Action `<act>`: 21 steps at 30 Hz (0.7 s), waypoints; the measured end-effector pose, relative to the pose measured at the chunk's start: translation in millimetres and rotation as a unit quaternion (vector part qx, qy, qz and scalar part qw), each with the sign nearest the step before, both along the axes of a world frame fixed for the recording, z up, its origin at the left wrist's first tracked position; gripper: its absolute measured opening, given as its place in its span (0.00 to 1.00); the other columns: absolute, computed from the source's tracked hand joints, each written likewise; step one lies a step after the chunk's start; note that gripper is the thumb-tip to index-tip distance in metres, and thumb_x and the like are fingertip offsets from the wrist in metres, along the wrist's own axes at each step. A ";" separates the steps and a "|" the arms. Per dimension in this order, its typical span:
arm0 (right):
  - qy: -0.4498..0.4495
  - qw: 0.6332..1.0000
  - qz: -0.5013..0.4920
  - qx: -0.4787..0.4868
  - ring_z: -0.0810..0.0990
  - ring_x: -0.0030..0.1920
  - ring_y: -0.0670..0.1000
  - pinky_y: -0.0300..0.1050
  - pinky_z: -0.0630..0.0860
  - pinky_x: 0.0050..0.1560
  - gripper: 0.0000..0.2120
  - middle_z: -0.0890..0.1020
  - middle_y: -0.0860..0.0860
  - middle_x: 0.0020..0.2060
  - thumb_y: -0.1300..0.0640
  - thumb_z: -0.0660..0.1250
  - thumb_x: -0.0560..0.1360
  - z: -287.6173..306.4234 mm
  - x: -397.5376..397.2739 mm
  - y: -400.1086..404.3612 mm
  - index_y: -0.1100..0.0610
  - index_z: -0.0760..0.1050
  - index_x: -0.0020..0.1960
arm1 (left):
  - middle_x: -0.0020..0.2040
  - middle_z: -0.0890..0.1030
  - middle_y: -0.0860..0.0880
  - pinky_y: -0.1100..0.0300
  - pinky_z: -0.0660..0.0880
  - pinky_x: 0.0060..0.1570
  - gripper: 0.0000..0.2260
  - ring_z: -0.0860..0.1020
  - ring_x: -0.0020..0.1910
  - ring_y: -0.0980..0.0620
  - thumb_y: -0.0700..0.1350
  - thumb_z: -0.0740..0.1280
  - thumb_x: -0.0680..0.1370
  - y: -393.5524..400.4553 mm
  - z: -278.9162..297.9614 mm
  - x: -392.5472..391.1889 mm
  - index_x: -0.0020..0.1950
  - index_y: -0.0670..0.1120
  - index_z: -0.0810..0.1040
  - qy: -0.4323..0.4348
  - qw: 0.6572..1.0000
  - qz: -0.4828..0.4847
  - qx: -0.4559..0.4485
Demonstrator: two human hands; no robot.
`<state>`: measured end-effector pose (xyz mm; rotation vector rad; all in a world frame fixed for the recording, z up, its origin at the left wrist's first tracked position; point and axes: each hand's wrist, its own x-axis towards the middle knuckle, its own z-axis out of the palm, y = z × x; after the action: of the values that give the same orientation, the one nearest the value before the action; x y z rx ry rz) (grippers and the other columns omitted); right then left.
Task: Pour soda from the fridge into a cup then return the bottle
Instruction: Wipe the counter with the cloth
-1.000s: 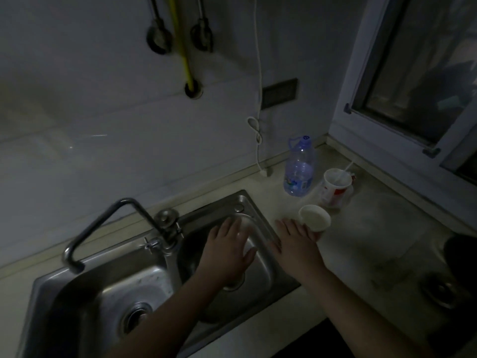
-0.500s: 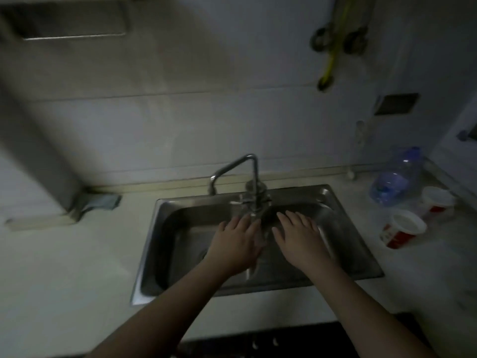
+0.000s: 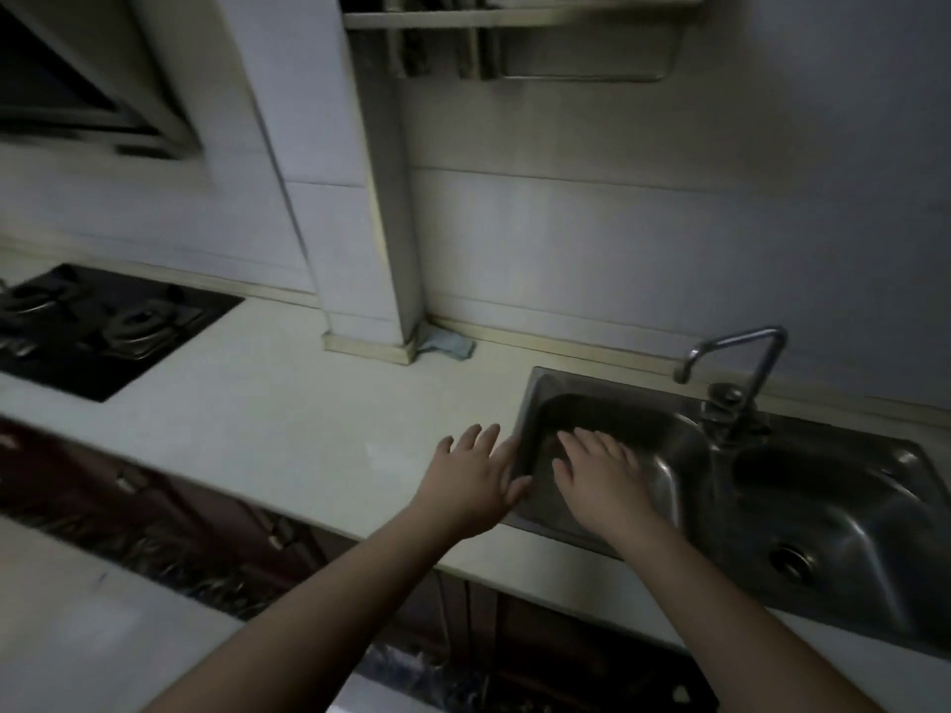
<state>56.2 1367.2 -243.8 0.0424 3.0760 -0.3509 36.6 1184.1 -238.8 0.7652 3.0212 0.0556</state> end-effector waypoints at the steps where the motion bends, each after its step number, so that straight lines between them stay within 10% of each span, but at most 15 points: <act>1: 0.000 1.000 0.015 0.004 0.53 0.76 0.52 0.53 0.50 0.76 0.24 0.58 0.49 0.76 0.45 0.48 0.82 1.5 -4.3 -11.1 0.49 0.54 0.77 | 0.79 0.57 0.47 0.46 0.59 0.72 0.29 0.55 0.77 0.46 0.64 0.48 0.81 -13.3 -1.7 0.6 0.79 0.51 0.54 -0.004 1.000 0.007 -0.002; 21: -0.034 0.995 0.089 -0.010 0.53 0.76 0.53 0.51 0.53 0.74 0.26 0.57 0.50 0.77 0.45 0.48 0.82 -36.9 -136.1 -102.3 0.50 0.52 0.78 | 0.80 0.49 0.48 0.46 0.51 0.75 0.30 0.48 0.79 0.46 0.61 0.49 0.82 -106.2 -39.9 -102.9 0.80 0.51 0.46 -0.019 0.997 0.072 -0.021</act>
<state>-79.9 1264.9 -280.7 -0.2136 2.9797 -0.3629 -66.3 1077.9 -278.7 0.5351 3.0260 0.0082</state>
